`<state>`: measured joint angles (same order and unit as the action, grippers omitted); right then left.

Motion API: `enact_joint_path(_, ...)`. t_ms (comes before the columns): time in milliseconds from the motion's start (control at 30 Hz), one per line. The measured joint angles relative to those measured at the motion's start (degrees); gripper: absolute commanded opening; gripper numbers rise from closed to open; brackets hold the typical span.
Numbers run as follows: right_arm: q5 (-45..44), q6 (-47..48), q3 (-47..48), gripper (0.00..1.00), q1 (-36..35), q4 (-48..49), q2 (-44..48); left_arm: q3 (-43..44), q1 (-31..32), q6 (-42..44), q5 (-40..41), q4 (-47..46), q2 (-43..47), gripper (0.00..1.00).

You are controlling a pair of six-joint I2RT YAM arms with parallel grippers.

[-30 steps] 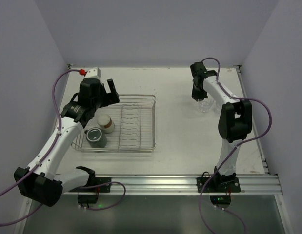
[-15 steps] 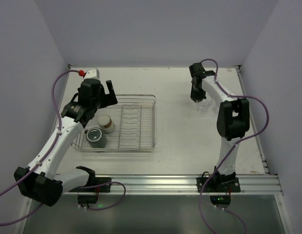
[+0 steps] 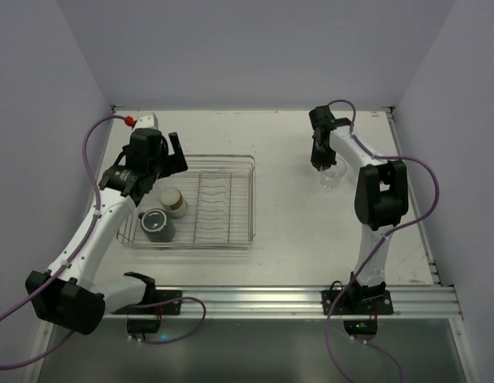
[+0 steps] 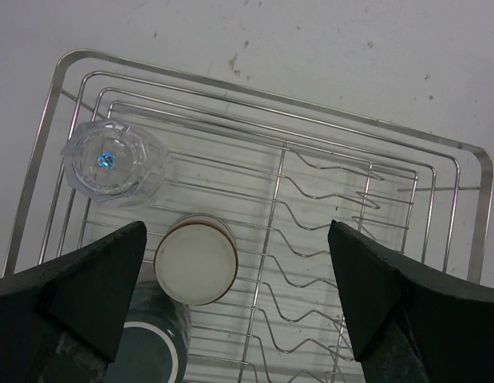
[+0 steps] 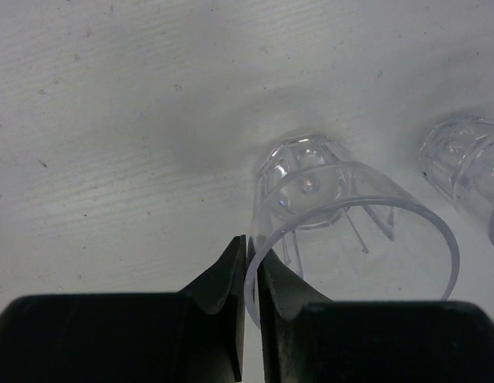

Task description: Unload the cups from the dish rack

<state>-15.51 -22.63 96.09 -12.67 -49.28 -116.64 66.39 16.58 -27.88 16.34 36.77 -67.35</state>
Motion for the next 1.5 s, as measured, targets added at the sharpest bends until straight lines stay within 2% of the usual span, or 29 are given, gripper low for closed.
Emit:
enact_joint_path(133,-0.04,0.0,-0.02,0.23,0.0,0.52,0.0,0.0,-0.7,0.0,0.2,0.63,0.0,1.0)
enact_joint_path(300,-0.04,-0.02,-0.24,0.43,-0.02,1.01,0.13,0.0,-1.77,0.02,1.7,1.51,-0.02,1.0)
enact_joint_path(333,-0.04,-0.09,-0.44,0.5,-0.02,1.03,0.31,0.0,-2.05,0.02,2.21,1.92,-0.02,1.0)
enact_joint_path(500,-0.26,-0.44,-1.9,0.6,-0.7,0.76,3.69,-0.02,-4.02,0.0,4.7,4.24,-0.15,1.0)
enact_joint_path(633,-0.83,-0.76,-3.19,0.61,-4.22,0.0,11.87,-0.5,-5.73,-0.02,6.27,5.97,-0.35,1.0)
enact_joint_path(900,-0.35,-1.51,-4.79,0.61,-17.05,0.17,27.52,-1.44,-9.14,-2.16,7.13,9.35,-5.25,1.0)
enact_joint_path(1267,0.63,-1.4,-14.99,0.61,-18.56,0.9,30.95,-0.92,-11.3,-3.93,7.58,10.97,-12.48,1.0)
enact_joint_path(1500,1.84,-1.33,-15.89,0.61,-18.56,1.81,31.98,1.01,-13.29,-4.0,6.21,10.58,-15.74,1.0)
